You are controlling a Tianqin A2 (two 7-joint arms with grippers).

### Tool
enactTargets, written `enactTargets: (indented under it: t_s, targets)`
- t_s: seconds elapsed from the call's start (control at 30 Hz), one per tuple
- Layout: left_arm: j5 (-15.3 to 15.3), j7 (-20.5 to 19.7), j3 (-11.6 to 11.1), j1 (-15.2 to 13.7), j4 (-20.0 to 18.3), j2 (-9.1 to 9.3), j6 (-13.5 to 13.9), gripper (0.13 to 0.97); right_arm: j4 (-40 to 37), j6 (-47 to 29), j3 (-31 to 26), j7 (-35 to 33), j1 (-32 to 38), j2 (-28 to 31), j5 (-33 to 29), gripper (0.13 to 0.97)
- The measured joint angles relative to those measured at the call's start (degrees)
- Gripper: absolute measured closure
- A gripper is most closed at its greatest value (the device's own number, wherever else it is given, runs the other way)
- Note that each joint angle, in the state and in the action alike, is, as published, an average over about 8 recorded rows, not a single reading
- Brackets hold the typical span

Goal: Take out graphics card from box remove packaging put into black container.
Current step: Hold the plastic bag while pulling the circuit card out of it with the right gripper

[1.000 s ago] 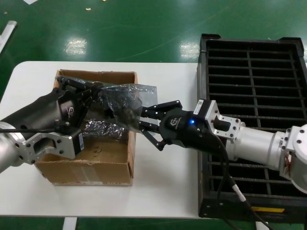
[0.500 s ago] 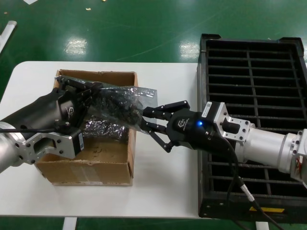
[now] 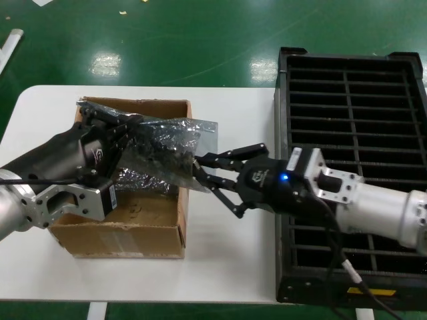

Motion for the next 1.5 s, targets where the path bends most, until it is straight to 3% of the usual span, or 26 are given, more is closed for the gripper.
enactTargets:
  t_s: [0.43, 0.77, 1.03, 1.5]
  targets:
    - [0.0, 0.0, 0.0, 0.0, 0.0, 0.0, 0.0, 0.959, 18.59, 1.12, 4.64, 9.56, -8.78, 13.75, 0.82, 0.909]
    - [0.0, 0.0, 0.0, 0.0, 0.0, 0.0, 0.0, 0.959, 26.74, 6.5, 10.0, 17.89, -15.02, 22.91, -1.86, 0.909]
    - [0.0, 0.0, 0.0, 0.0, 0.0, 0.0, 0.0, 0.959, 26.8, 10.47, 11.6, 21.3, -16.51, 24.13, -4.6, 0.909]
    - [0.0, 0.0, 0.0, 0.0, 0.0, 0.0, 0.0, 0.959, 26.48, 9.69, 10.73, 21.41, -14.98, 23.86, -5.24, 0.909]
